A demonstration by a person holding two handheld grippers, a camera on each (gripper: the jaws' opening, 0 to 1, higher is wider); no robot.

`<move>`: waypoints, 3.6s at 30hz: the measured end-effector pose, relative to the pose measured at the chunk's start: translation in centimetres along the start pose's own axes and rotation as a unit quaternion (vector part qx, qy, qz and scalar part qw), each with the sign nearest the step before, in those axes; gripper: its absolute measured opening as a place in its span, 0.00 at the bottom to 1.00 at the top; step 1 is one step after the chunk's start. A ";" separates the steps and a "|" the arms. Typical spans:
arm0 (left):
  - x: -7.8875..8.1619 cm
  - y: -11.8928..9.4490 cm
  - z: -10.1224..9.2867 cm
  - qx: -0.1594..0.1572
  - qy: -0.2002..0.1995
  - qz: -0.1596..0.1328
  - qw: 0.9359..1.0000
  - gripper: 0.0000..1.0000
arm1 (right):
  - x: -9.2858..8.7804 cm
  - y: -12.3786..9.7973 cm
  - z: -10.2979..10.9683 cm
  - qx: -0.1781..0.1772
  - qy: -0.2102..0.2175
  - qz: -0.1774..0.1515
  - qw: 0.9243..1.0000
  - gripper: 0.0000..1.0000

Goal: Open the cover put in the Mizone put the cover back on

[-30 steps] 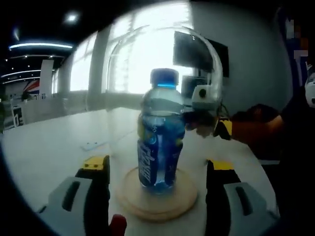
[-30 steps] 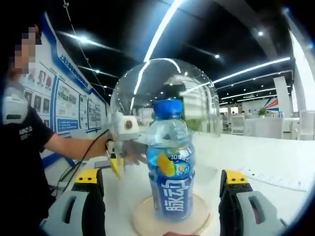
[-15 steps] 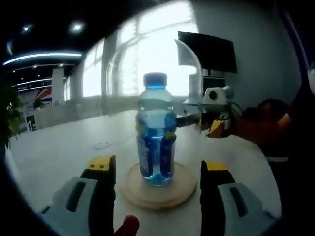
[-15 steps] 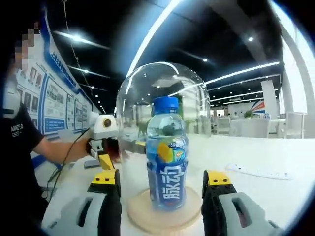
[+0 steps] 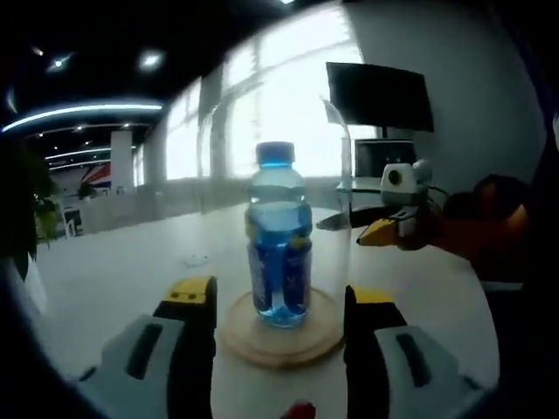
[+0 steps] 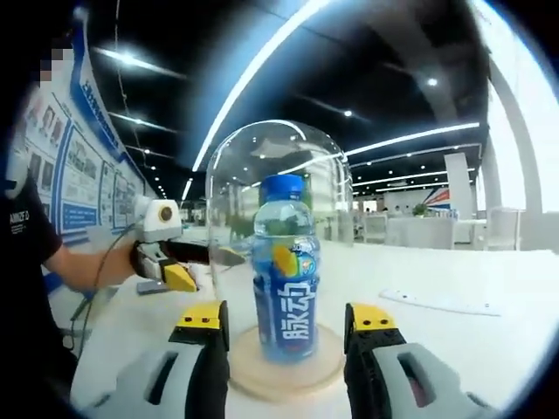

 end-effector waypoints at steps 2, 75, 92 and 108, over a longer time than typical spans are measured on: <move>-0.3 -0.1 -0.2 0.006 -0.006 0.002 1.000 0.43 | -0.1 -0.2 0.6 -0.001 -0.002 -0.002 1.000 0.44; -7.4 -5.3 -7.9 0.064 -0.060 -0.056 0.995 0.25 | -6.2 -7.6 6.9 -0.113 -0.023 0.027 0.993 0.30; -7.1 -6.0 -7.8 0.071 -0.053 -0.089 0.992 0.24 | -5.6 -8.0 6.9 -0.128 0.021 0.001 0.992 0.31; -7.2 -5.9 -7.8 0.066 -0.059 -0.087 0.992 0.24 | -5.9 -8.0 7.7 -0.151 -0.061 0.010 0.987 0.31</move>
Point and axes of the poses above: the point that each gripper's makers call its tool centre point, and the gripper's own axes: y roughly forward along the fingers, z roughly to its left, x roughly out of its top, the point moved 9 cm from there along -y, roughly backward along the fingers, and after that the axes turned 12 degrees about -x, right-handed, at the moved point
